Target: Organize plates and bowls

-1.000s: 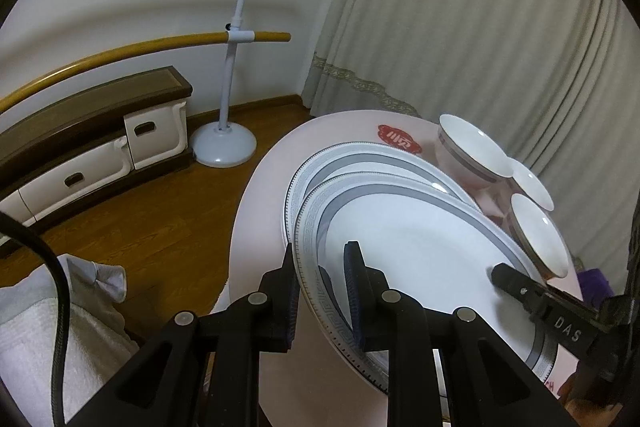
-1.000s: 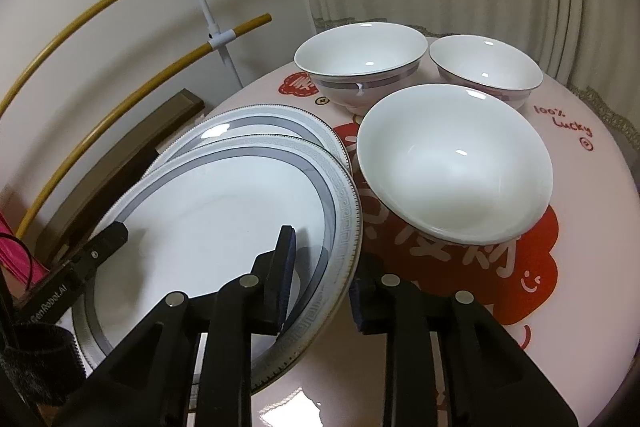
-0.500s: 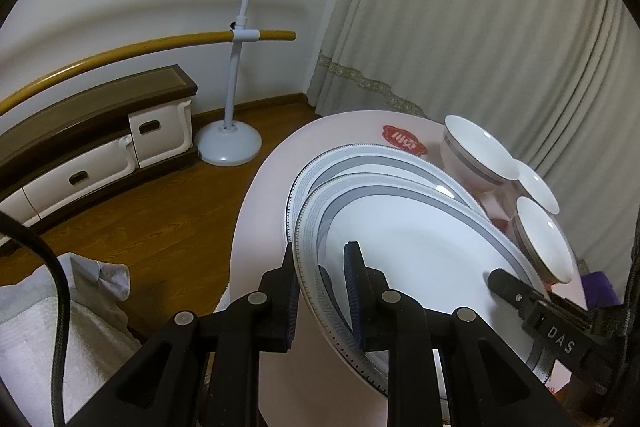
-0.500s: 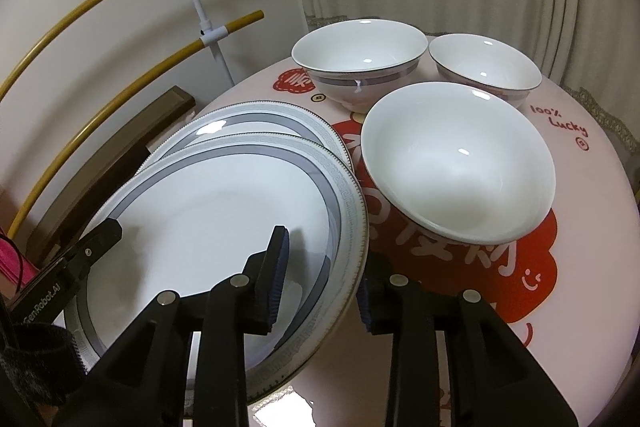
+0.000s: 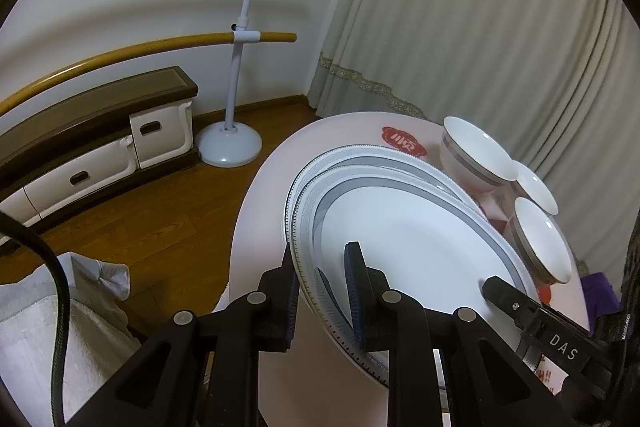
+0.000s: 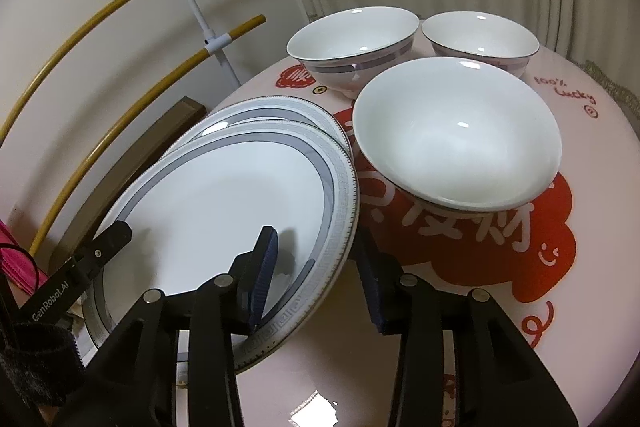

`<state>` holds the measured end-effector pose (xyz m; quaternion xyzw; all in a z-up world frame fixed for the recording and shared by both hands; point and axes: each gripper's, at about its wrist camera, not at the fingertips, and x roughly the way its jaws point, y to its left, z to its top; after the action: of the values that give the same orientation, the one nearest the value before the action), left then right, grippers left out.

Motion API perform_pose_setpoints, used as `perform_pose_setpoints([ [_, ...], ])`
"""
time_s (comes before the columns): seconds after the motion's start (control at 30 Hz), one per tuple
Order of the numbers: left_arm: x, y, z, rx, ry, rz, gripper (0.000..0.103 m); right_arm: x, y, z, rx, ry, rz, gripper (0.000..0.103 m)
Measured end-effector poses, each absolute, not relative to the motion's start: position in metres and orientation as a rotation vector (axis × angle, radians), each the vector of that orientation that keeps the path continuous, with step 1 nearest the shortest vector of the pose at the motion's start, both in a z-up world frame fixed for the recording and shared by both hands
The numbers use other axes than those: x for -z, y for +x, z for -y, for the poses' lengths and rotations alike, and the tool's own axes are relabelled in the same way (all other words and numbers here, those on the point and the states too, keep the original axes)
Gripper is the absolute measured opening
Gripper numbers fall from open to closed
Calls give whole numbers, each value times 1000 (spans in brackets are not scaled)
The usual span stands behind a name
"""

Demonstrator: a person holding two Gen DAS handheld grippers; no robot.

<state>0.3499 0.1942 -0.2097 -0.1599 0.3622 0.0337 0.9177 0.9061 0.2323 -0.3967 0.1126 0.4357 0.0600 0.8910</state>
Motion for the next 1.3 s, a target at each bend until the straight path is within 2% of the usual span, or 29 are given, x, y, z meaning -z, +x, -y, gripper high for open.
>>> perform_pose_setpoints([
  [0.77,215,356,-179,-97,-239,-750,23,404,915,-226,-171,222,-883,44],
  [1.3,223,366,-179,-110,-205,-748,23,409,919,-220,-195,263,-886,44],
])
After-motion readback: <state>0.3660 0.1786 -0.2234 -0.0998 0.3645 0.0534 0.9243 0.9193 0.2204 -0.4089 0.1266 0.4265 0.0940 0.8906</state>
